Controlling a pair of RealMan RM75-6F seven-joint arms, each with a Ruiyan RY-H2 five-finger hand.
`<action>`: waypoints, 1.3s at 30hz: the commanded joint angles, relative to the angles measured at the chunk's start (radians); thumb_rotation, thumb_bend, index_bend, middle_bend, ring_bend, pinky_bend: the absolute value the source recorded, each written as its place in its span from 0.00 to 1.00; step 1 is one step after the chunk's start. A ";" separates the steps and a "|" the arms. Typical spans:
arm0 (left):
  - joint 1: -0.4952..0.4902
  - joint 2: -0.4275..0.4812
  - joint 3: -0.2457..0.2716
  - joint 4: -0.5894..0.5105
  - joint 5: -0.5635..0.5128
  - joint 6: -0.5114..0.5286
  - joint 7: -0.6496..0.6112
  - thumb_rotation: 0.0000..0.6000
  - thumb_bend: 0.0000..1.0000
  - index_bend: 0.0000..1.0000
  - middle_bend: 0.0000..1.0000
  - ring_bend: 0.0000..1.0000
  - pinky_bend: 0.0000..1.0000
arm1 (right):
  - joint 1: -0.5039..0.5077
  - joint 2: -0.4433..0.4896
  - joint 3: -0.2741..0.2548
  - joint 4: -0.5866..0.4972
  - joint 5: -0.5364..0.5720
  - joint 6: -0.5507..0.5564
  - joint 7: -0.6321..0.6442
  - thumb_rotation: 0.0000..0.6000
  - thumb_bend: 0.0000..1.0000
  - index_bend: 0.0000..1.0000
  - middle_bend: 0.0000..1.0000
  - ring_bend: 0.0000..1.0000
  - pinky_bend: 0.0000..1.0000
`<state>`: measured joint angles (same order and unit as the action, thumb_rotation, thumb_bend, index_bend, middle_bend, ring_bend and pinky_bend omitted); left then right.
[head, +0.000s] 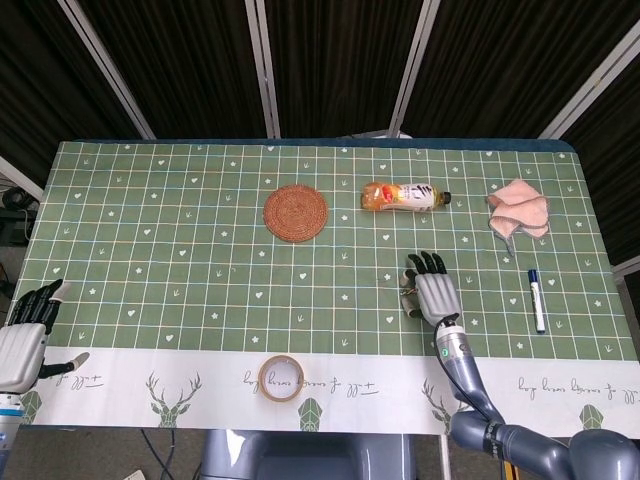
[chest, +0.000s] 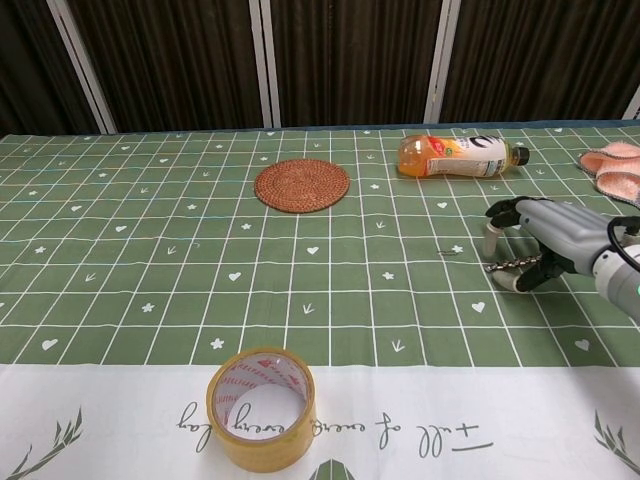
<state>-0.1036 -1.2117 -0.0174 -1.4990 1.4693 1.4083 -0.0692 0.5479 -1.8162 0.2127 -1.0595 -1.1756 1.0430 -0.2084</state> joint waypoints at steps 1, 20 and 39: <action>0.000 0.000 -0.001 0.000 0.000 0.000 0.000 1.00 0.06 0.00 0.00 0.00 0.00 | 0.000 -0.002 -0.001 0.003 -0.001 -0.001 0.000 1.00 0.31 0.42 0.11 0.00 0.00; 0.000 0.000 -0.002 -0.002 -0.004 -0.002 -0.005 1.00 0.06 0.00 0.00 0.00 0.00 | -0.002 -0.024 -0.004 0.025 -0.003 -0.001 0.004 1.00 0.33 0.47 0.13 0.00 0.00; 0.000 0.003 -0.001 -0.007 -0.003 -0.004 -0.011 1.00 0.06 0.00 0.00 0.00 0.00 | -0.006 -0.027 0.008 0.010 -0.014 0.019 0.019 1.00 0.33 0.56 0.17 0.00 0.00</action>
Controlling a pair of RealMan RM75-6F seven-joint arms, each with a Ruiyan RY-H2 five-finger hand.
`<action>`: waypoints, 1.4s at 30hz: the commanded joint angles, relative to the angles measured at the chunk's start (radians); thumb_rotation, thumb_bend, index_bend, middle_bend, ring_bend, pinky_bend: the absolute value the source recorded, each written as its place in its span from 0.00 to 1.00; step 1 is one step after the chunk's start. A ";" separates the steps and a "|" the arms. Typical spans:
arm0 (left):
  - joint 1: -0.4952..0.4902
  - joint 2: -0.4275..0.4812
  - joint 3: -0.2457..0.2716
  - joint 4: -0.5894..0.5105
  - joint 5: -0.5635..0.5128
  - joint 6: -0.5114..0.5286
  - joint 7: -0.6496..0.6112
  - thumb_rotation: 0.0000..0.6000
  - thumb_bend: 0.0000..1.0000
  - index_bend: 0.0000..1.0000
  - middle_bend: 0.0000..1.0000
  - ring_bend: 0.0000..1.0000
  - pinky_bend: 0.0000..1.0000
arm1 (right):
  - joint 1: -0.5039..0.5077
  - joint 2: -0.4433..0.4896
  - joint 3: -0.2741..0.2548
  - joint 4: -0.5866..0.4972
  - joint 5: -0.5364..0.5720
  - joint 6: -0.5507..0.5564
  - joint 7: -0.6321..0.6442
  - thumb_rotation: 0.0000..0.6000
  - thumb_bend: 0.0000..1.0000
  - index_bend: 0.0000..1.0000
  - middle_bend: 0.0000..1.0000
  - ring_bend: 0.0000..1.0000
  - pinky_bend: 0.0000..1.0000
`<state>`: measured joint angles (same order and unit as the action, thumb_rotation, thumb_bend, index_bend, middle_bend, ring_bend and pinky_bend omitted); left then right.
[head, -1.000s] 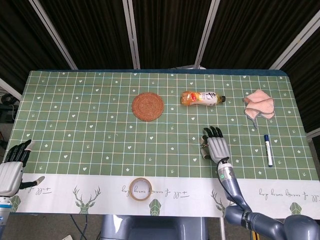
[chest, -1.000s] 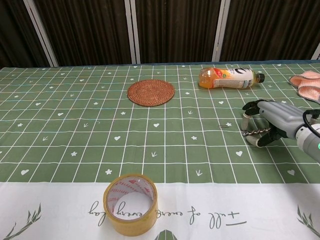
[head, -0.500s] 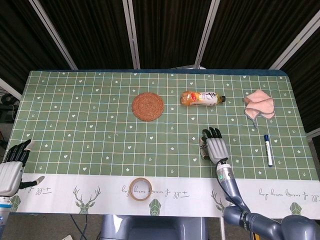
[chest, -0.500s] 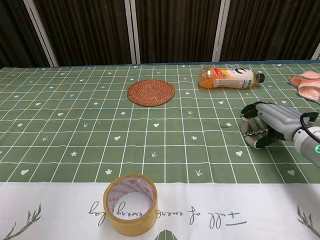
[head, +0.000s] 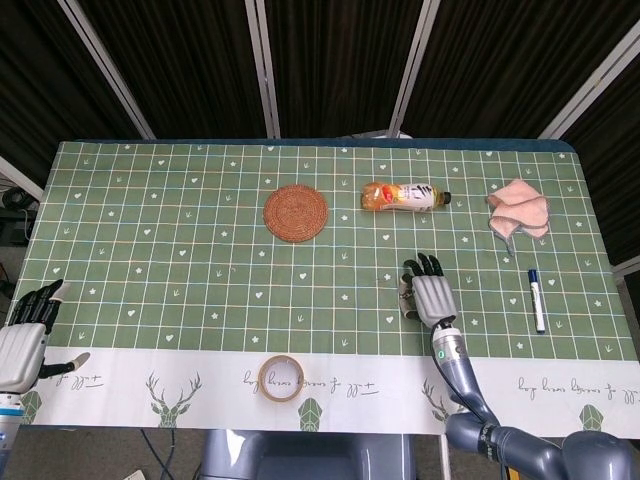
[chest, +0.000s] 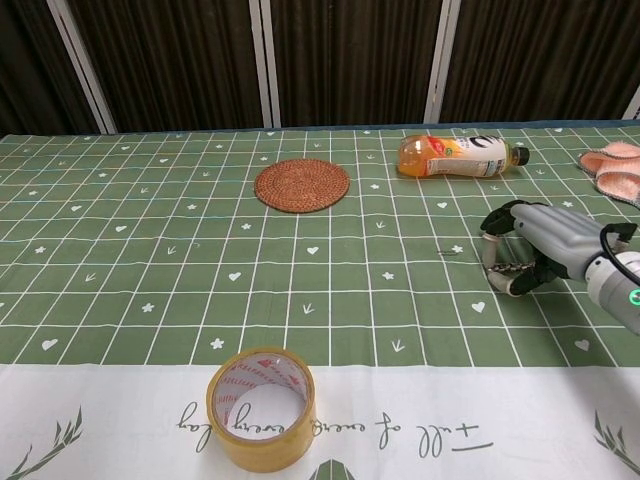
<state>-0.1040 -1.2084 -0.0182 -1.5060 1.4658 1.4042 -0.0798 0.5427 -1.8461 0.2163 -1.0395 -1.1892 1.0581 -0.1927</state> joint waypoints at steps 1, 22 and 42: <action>0.000 0.000 0.000 0.000 0.000 0.000 0.000 1.00 0.06 0.00 0.00 0.00 0.00 | -0.001 0.006 0.008 -0.017 0.001 0.007 0.005 1.00 0.33 0.56 0.17 0.00 0.00; 0.001 -0.004 0.001 0.004 0.006 0.007 0.005 1.00 0.06 0.00 0.00 0.00 0.00 | 0.011 0.097 0.262 -0.364 0.432 -0.018 -0.045 1.00 0.33 0.58 0.18 0.00 0.00; 0.001 -0.003 0.001 0.005 0.007 0.006 0.000 1.00 0.06 0.00 0.00 0.00 0.00 | 0.097 0.125 0.339 -0.484 0.679 0.043 -0.075 1.00 0.33 0.60 0.18 0.00 0.00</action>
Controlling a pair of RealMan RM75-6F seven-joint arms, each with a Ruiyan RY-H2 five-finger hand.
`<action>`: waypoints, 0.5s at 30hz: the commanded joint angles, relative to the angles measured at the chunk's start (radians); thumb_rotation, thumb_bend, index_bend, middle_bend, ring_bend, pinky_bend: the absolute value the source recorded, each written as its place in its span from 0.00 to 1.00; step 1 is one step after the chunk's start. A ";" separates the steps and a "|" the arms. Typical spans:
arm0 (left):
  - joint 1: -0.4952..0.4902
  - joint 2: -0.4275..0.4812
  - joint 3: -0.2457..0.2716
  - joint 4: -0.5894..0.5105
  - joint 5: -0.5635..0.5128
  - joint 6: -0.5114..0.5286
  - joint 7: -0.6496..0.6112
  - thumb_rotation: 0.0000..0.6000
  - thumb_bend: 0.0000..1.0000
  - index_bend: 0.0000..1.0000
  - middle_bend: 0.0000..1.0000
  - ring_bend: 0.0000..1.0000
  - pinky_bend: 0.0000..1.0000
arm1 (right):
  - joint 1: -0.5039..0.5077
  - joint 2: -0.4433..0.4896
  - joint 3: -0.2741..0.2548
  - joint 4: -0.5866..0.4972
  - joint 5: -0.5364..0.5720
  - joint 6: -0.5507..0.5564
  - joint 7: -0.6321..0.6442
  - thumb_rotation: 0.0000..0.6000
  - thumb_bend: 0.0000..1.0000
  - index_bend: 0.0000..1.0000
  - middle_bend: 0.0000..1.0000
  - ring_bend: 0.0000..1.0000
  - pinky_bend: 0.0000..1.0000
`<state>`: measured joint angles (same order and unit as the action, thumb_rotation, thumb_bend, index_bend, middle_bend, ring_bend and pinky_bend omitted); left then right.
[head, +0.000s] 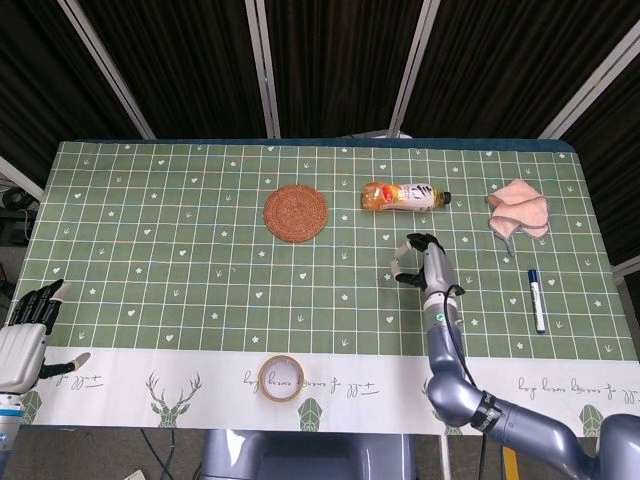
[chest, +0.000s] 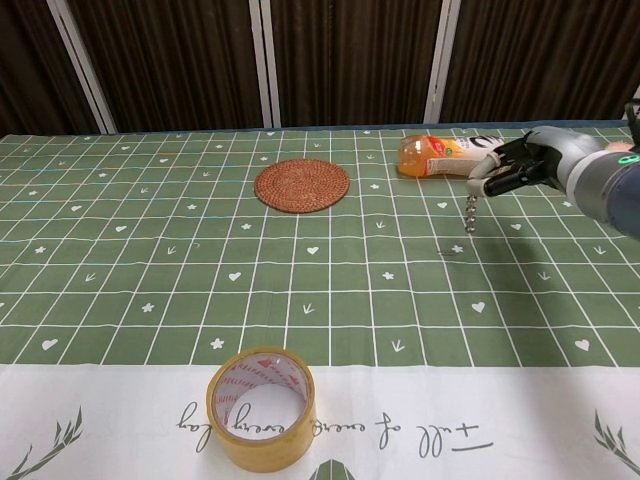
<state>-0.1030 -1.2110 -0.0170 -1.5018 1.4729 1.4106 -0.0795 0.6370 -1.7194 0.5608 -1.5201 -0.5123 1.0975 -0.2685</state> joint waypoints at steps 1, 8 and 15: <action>0.000 0.000 0.000 0.001 0.000 -0.001 0.000 1.00 0.06 0.00 0.00 0.00 0.00 | 0.004 -0.002 -0.009 -0.005 0.003 0.006 0.002 1.00 0.33 0.60 0.18 0.00 0.00; -0.002 -0.002 -0.002 0.007 -0.004 -0.004 -0.001 1.00 0.06 0.00 0.00 0.00 0.00 | 0.013 -0.007 -0.022 -0.014 0.005 0.024 0.008 1.00 0.33 0.60 0.18 0.00 0.00; 0.002 0.000 0.001 0.006 0.001 0.002 -0.004 1.00 0.06 0.00 0.00 0.00 0.00 | 0.020 -0.010 -0.036 -0.020 0.015 0.037 0.011 1.00 0.33 0.60 0.18 0.00 0.00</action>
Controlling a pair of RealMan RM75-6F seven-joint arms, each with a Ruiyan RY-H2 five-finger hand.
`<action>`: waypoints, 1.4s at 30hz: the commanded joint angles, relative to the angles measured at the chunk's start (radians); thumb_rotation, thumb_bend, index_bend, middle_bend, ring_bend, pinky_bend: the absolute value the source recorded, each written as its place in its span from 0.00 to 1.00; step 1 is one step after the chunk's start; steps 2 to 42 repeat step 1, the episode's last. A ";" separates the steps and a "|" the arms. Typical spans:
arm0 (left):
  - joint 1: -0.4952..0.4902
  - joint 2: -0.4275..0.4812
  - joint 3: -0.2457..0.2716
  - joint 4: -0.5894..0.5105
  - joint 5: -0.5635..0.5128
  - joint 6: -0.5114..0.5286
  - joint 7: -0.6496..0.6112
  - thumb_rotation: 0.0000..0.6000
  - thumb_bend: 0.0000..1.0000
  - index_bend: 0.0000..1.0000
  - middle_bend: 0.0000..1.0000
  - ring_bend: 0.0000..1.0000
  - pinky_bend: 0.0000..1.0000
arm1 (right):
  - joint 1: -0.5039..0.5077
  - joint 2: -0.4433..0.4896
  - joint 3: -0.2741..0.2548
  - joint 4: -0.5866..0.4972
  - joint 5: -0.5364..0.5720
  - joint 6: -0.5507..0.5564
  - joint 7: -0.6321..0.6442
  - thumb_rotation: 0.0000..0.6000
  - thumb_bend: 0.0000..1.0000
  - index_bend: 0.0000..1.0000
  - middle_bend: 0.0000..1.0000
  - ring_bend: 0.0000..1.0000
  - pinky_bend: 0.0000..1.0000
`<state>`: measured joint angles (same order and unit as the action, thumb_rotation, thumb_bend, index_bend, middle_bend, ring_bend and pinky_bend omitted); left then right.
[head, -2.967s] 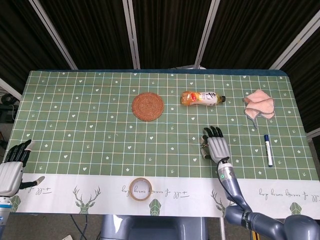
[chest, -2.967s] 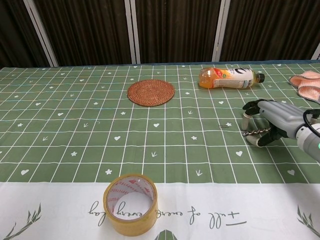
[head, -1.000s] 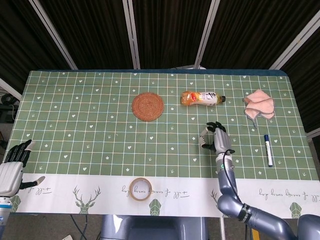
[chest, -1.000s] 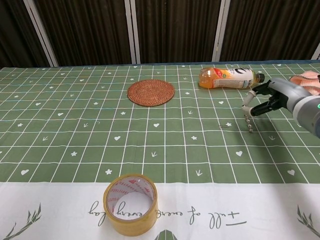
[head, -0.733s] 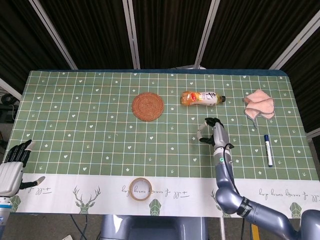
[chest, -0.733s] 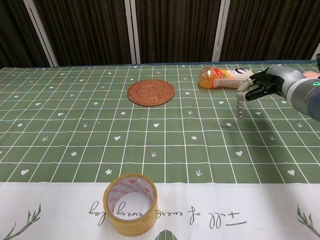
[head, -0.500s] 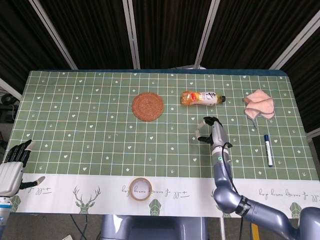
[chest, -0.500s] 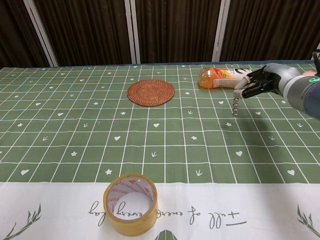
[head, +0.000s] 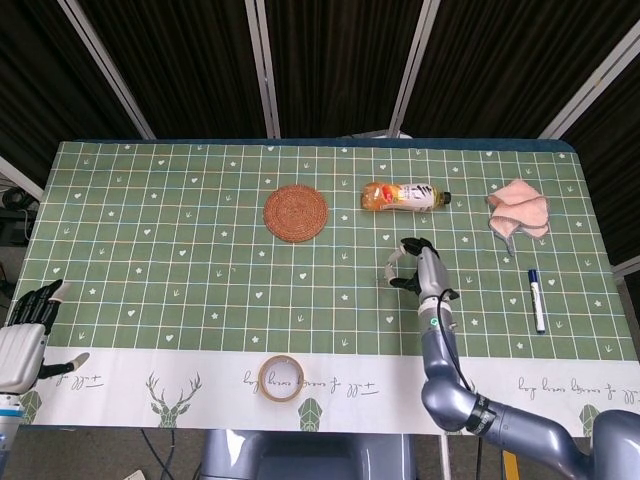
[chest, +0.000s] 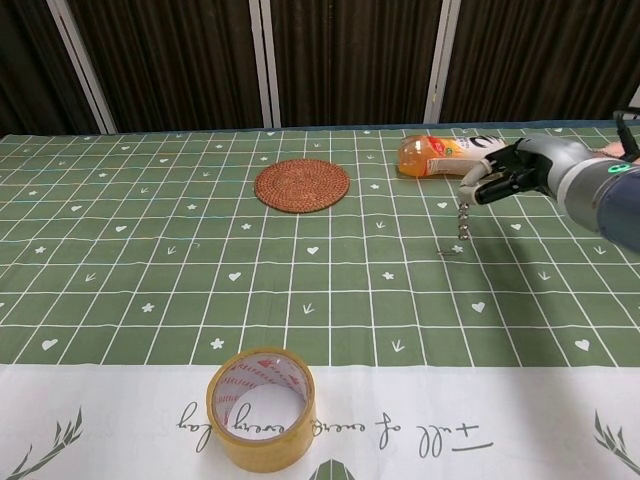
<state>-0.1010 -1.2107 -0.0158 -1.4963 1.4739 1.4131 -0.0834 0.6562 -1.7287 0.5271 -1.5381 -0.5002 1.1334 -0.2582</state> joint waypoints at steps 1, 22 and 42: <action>0.000 0.000 0.000 0.000 -0.001 -0.001 -0.001 1.00 0.06 0.00 0.00 0.00 0.00 | 0.001 0.000 -0.004 -0.004 0.005 0.002 0.001 1.00 0.33 0.60 0.18 0.00 0.00; 0.000 0.000 0.000 0.000 -0.001 -0.001 -0.001 1.00 0.06 0.00 0.00 0.00 0.00 | 0.001 0.000 -0.004 -0.004 0.005 0.002 0.001 1.00 0.33 0.60 0.18 0.00 0.00; 0.000 0.000 0.000 0.000 -0.001 -0.001 -0.001 1.00 0.06 0.00 0.00 0.00 0.00 | 0.001 0.000 -0.004 -0.004 0.005 0.002 0.001 1.00 0.33 0.60 0.18 0.00 0.00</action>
